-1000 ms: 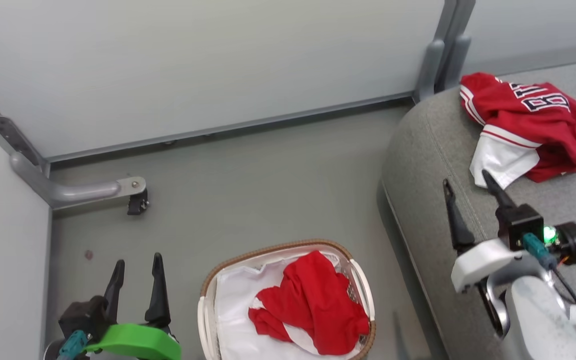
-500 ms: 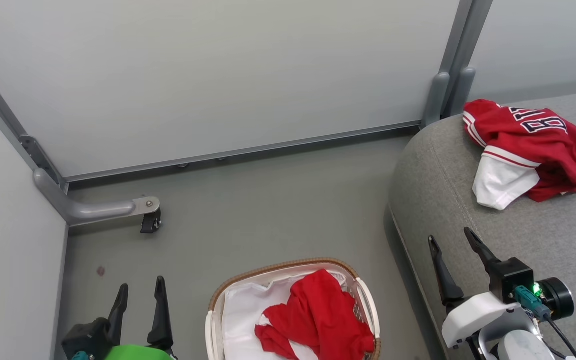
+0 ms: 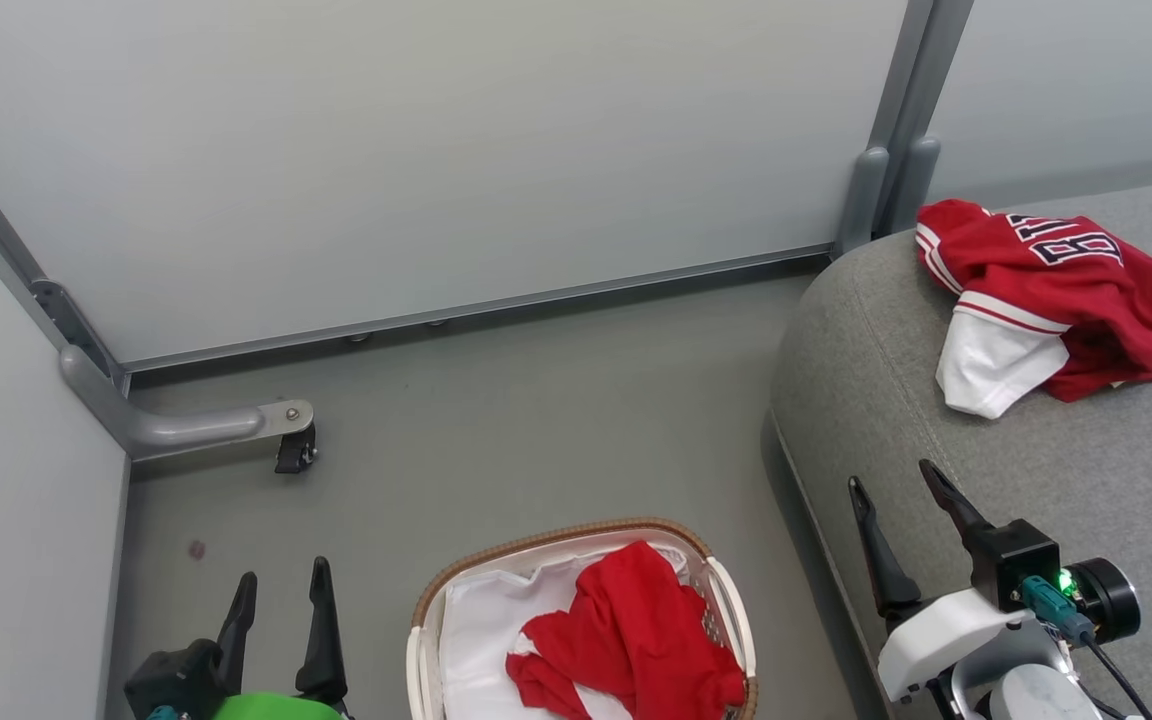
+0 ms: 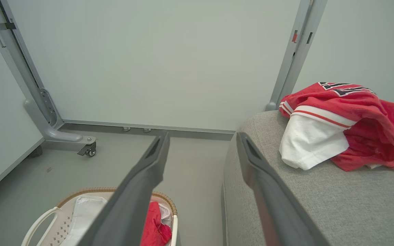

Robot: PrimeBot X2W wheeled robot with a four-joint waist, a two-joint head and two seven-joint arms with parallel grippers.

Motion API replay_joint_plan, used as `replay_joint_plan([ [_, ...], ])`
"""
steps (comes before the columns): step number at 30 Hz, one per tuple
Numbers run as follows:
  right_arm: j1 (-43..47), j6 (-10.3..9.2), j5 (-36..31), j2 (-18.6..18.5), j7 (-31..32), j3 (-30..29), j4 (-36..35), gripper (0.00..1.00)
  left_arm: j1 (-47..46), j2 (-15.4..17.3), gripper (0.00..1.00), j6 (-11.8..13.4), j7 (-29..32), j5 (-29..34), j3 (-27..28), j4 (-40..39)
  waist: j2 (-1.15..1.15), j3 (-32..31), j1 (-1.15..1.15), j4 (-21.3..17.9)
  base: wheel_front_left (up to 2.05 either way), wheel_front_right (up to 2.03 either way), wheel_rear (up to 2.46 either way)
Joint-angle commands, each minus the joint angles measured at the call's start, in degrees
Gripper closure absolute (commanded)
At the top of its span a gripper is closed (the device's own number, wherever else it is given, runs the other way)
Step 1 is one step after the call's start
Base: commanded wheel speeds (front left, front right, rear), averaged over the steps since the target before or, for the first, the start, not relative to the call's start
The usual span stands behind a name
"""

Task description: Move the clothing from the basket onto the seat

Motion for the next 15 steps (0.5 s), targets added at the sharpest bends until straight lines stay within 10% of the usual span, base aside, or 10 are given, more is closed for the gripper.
replay_joint_plan([
  [1,0.1,-0.08,0.2,-0.2,0.0,0.1,-0.2,0.00,0.7,0.1,0.00,0.3,0.0,0.4,0.1,0.1,0.00,0.0,0.00,-0.1,0.00,0.00,0.00],
  [15,0.4,-0.08,0.9,-0.2,0.0,0.6,-1.1,0.00,0.7,0.1,0.00,-0.3,0.0,1.2,-0.3,0.2,0.00,0.7,0.00,-0.5,0.00,0.00,0.00],
])
